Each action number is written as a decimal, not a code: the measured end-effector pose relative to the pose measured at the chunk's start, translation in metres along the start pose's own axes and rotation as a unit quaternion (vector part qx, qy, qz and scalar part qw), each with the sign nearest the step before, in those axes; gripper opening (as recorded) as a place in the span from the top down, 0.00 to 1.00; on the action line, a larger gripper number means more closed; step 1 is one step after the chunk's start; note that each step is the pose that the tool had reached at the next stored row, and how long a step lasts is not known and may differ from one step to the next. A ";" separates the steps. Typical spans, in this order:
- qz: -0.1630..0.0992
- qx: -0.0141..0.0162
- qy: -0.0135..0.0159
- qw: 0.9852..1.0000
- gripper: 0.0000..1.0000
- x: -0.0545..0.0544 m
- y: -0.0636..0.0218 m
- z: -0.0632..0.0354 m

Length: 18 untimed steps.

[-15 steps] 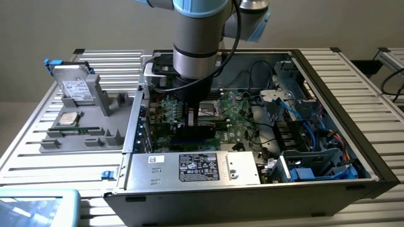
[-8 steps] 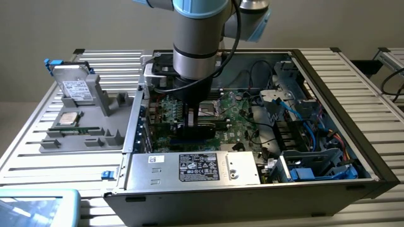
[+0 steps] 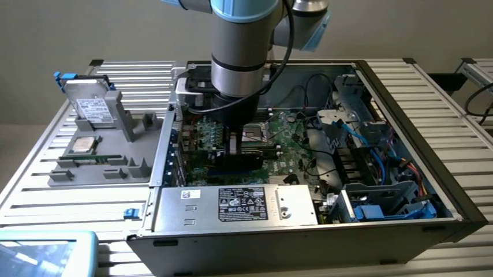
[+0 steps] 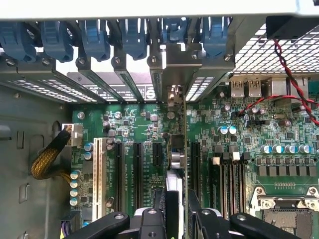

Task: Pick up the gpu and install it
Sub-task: 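Insert the gpu into the slot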

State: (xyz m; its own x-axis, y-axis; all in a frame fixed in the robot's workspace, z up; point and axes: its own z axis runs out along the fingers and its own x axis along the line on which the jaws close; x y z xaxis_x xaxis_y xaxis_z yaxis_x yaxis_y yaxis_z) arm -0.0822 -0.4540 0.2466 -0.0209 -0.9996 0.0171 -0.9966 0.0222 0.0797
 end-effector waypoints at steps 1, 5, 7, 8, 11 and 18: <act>-0.002 0.000 0.000 1.000 0.72 0.000 0.0000 0.0000; -0.006 0.000 0.001 1.000 0.72 0.000 0.0000 0.0000; -0.006 0.000 0.001 1.000 0.72 0.000 0.0000 0.0000; -0.006 0.000 0.001 1.000 0.72 0.000 0.0000 0.0000; -0.007 0.000 0.000 1.000 0.72 0.000 0.0000 0.0001; -0.007 0.000 0.000 1.000 0.72 0.001 -0.0005 -0.0005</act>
State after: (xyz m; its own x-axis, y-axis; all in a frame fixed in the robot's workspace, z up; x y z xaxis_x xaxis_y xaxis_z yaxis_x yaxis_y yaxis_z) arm -0.0817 -0.4546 0.2471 -0.0069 -0.9998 0.0170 -0.9968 0.0083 0.0797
